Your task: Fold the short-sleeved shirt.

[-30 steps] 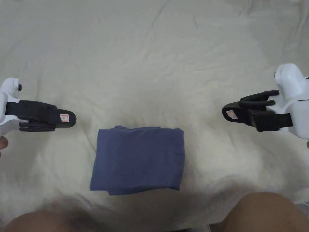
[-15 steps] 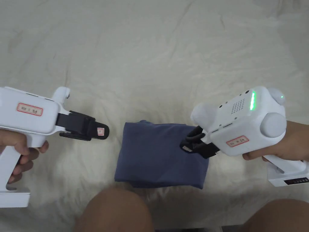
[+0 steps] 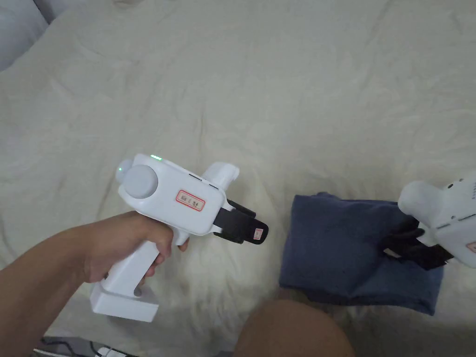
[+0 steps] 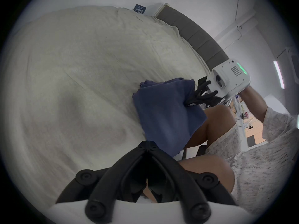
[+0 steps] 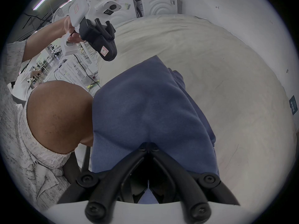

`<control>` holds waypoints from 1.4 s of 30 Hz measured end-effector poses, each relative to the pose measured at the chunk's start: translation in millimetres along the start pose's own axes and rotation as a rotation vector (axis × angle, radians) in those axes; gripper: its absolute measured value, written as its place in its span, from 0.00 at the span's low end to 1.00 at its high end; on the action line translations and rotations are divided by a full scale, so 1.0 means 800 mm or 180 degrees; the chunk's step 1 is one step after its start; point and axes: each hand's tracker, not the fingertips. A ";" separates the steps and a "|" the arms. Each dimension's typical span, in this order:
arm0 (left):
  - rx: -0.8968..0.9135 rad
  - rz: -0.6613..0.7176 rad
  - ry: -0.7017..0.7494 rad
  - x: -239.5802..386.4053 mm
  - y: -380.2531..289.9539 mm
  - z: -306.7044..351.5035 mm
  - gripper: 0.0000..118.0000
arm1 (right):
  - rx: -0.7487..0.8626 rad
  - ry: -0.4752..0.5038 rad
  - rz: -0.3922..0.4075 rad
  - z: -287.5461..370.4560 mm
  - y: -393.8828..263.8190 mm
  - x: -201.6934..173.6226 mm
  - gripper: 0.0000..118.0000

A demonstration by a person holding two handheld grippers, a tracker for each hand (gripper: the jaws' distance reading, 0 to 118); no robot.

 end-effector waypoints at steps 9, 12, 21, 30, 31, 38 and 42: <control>0.0064 -0.0134 -0.0050 0.002 -0.013 0.000 0.00 | -0.0070 -0.0019 0.0049 -0.004 0.005 -0.006 0.00; 0.0144 0.0004 -0.0127 -0.007 -0.015 -0.004 0.00 | -0.0092 -0.0027 0.0058 -0.005 0.007 -0.008 0.00; 0.0329 0.0639 -0.0854 -0.060 -0.029 -0.020 0.00 | -0.0104 -0.0023 0.0053 -0.005 0.006 -0.005 0.00; 0.0428 0.1363 -0.1910 -0.099 -0.045 -0.066 0.56 | -0.0128 0.0012 0.0032 -0.005 0.009 -0.004 0.00; 0.0355 0.1402 -0.1991 -0.101 -0.046 -0.072 0.57 | -0.0129 0.0012 0.0034 -0.005 0.009 -0.004 0.00; 0.0450 0.1462 -0.2208 -0.110 -0.039 -0.096 0.57 | -0.0124 0.0042 0.0017 -0.006 0.008 0.002 0.00; 0.0578 0.1530 -0.2273 -0.113 -0.032 -0.101 0.57 | -0.0113 0.0076 -0.0007 -0.005 0.008 0.004 0.00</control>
